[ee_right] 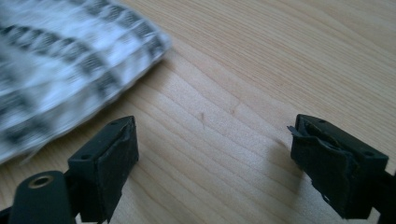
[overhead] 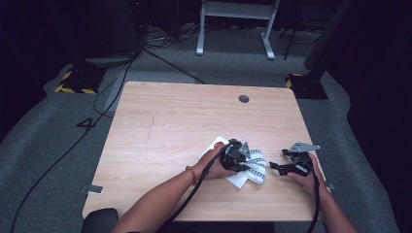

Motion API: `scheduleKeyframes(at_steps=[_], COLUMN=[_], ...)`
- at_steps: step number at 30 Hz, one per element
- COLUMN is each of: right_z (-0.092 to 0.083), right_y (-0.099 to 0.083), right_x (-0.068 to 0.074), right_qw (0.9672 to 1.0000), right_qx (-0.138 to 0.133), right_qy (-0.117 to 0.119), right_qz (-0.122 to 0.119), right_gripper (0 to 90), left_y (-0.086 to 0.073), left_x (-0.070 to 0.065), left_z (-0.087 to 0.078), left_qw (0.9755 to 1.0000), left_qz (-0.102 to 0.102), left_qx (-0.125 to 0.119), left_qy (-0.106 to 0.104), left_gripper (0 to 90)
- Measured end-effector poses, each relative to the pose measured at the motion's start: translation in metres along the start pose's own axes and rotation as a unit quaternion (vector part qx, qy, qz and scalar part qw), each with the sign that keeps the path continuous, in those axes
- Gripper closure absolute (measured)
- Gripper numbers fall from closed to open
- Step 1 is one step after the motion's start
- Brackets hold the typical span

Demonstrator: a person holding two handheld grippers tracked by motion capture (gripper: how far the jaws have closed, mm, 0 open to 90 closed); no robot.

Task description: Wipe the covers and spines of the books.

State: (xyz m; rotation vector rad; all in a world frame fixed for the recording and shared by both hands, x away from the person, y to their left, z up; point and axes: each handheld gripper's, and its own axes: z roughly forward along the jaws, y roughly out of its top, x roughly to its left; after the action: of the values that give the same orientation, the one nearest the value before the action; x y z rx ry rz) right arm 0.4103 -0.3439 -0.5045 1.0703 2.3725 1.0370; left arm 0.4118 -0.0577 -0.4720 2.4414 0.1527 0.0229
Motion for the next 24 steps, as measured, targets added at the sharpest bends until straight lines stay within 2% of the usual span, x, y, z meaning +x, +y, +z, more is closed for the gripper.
scheduleKeyframes(at_steps=[5, 6, 11, 13, 14, 15, 18, 21, 22, 24], right_z=[0.000, 0.000, 0.000, 0.000, 0.000, 0.000, 0.000, 0.000, 0.000, 0.000], right_y=[0.000, 0.000, 0.000, 0.000, 0.000, 0.000, 0.000, 0.000, 0.000, 0.000], right_x=[0.000, 0.000, 0.000, 0.000, 0.000, 0.000, 0.000, 0.000, 0.000, 0.000], right_qw=[1.0000, 1.0000, 1.0000, 1.0000, 1.0000, 1.0000, 1.0000, 1.0000, 1.0000, 1.0000], right_qx=[0.000, 0.000, 0.000, 0.000, 0.000, 0.000, 0.000, 0.000, 0.000, 0.000], right_qy=[0.001, 0.001, 0.001, 0.000, 0.000, 0.000, 0.000, 0.000, 0.000, 0.000], right_qz=[-0.001, -0.001, -0.001, 0.000, 0.000, 0.000, 0.000, 0.000, 0.000, 0.000], right_gripper=[15.2, 15.2, 15.2, 15.2, 15.2, 15.2, 15.2, 15.2, 15.2, 15.2], left_y=[-0.024, -0.024, -0.055, -0.067, -0.080, -0.080, -0.098, -0.114, -0.114, -0.119], left_x=[-0.009, -0.009, -0.013, -0.011, -0.007, -0.007, 0.001, 0.013, 0.013, 0.019], left_z=[-0.019, -0.019, -0.042, -0.051, -0.060, -0.060, -0.072, -0.081, -0.081, -0.086], left_qw=[0.9999, 0.9999, 0.9998, 0.9996, 0.9990, 0.9990, 0.9972, 0.9943, 0.9943, 0.9932], left_qz=[-0.001, -0.001, -0.018, -0.026, -0.042, -0.042, -0.068, -0.093, -0.093, -0.095], left_qx=[0.002, 0.002, -0.003, -0.001, 0.006, 0.006, 0.010, 0.012, 0.012, 0.014], left_qy=[-0.014, -0.014, -0.011, -0.001, 0.014, 0.014, 0.029, 0.050, 0.050, 0.066], left_gripper=[80.0, 80.0, 80.0, 80.0, 80.0, 80.0, 79.9, 79.8, 79.8, 79.8])
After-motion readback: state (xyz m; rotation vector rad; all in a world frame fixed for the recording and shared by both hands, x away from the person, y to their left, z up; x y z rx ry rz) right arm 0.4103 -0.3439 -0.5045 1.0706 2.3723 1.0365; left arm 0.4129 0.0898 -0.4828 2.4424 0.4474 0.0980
